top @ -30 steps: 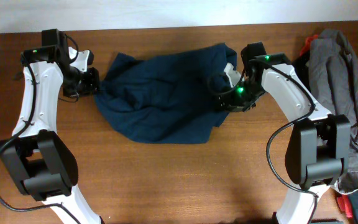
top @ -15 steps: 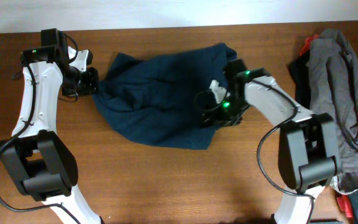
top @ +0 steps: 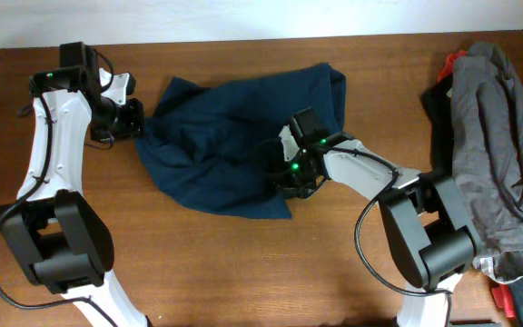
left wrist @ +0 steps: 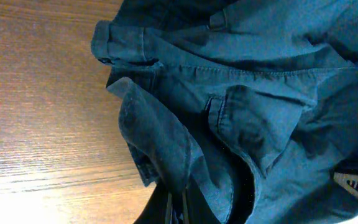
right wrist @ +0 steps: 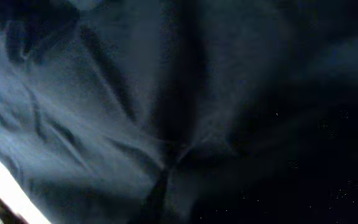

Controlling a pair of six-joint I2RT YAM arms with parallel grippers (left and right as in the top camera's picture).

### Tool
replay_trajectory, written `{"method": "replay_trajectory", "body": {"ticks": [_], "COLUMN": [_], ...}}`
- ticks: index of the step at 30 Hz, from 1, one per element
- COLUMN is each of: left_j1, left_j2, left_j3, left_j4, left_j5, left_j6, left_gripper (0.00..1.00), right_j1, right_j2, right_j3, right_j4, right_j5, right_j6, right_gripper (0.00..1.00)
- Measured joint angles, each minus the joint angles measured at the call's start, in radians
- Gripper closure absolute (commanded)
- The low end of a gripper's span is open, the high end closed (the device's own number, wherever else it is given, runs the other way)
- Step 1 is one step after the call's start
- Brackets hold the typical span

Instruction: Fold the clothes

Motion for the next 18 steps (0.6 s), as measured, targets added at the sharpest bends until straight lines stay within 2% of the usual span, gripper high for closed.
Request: {"method": "replay_trajectory", "body": {"ticks": [4, 10, 13, 18], "left_j1": [0.000, 0.000, 0.000, 0.000], "left_j2": [0.000, 0.000, 0.000, 0.000], "left_j3": [0.000, 0.002, 0.002, 0.003], "left_j4": [-0.040, -0.150, -0.153, -0.104], "left_j5": [0.000, -0.005, -0.005, -0.004], "left_j6": [0.000, 0.003, 0.003, 0.003], "left_gripper": [1.00, 1.00, 0.99, 0.99], "right_j1": [0.003, 0.004, 0.004, 0.004], "right_j2": [-0.017, -0.158, -0.226, -0.218], "right_j3": [0.026, 0.166, 0.206, 0.216], "right_j4": [-0.177, -0.642, -0.670, -0.550], "right_j5": [-0.081, -0.180, -0.157, -0.071], "right_j6": [-0.103, -0.330, -0.383, -0.423], "right_gripper": [0.96, 0.96, 0.96, 0.96]}}
